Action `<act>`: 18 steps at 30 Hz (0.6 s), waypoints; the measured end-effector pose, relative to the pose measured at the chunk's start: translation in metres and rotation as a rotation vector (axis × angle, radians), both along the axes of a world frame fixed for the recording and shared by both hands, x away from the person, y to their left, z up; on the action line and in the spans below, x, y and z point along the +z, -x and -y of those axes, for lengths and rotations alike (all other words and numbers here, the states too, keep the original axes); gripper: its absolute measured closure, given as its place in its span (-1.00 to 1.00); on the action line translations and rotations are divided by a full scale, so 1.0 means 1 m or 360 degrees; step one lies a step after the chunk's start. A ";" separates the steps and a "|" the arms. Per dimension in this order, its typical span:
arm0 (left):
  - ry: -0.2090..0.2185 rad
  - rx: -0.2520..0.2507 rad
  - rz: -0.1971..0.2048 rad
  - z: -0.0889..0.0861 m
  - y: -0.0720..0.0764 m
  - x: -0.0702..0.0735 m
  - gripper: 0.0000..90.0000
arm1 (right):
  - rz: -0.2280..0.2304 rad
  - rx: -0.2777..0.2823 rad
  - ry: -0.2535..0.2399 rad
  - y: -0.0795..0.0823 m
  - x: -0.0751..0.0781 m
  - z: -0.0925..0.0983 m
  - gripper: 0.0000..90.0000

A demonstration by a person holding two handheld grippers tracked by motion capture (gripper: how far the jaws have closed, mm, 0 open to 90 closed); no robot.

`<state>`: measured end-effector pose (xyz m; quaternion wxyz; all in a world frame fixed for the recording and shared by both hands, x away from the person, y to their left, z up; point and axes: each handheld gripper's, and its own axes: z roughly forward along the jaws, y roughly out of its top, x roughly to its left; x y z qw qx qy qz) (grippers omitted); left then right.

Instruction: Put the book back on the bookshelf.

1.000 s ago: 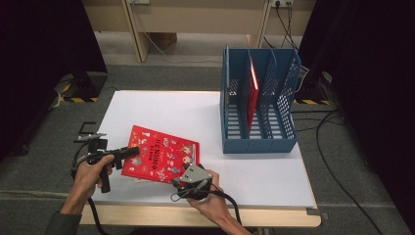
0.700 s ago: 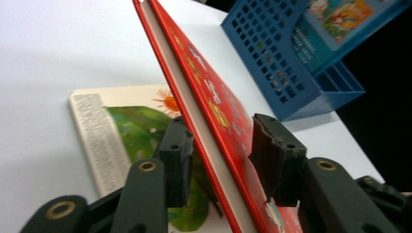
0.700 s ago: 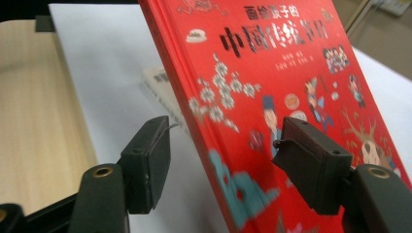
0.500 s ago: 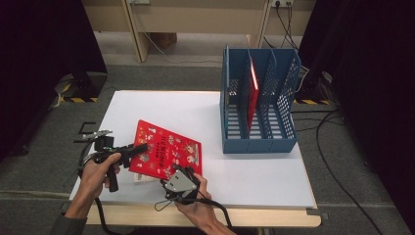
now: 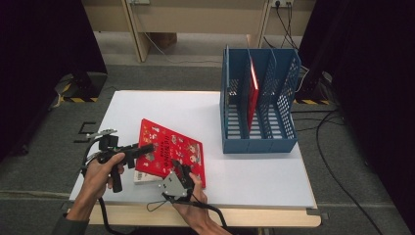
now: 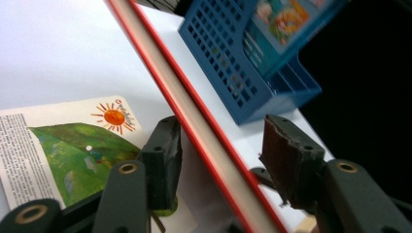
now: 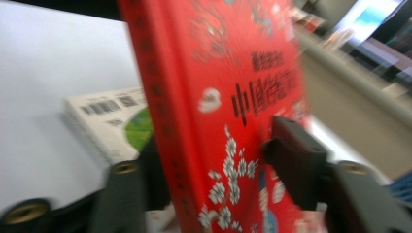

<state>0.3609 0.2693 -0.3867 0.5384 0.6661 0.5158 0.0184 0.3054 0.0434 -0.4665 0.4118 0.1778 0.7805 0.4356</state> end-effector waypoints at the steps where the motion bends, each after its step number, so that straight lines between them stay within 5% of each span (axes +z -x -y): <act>1: -0.0004 -0.0032 -0.0033 0.000 -0.001 -0.001 -0.05 | -0.0006 -0.0016 -0.0038 -0.001 0.004 0.008 0.36; 11: 0.0147 -0.0139 -0.0176 -0.004 -0.006 -0.007 -0.43 | 0.0004 0.0005 -0.0068 -0.007 0.016 0.026 0.51; 18: 0.0265 -0.0095 -0.0104 -0.029 -0.006 -0.001 -0.45 | -0.0062 0.0016 -0.0137 -0.012 0.024 0.033 0.51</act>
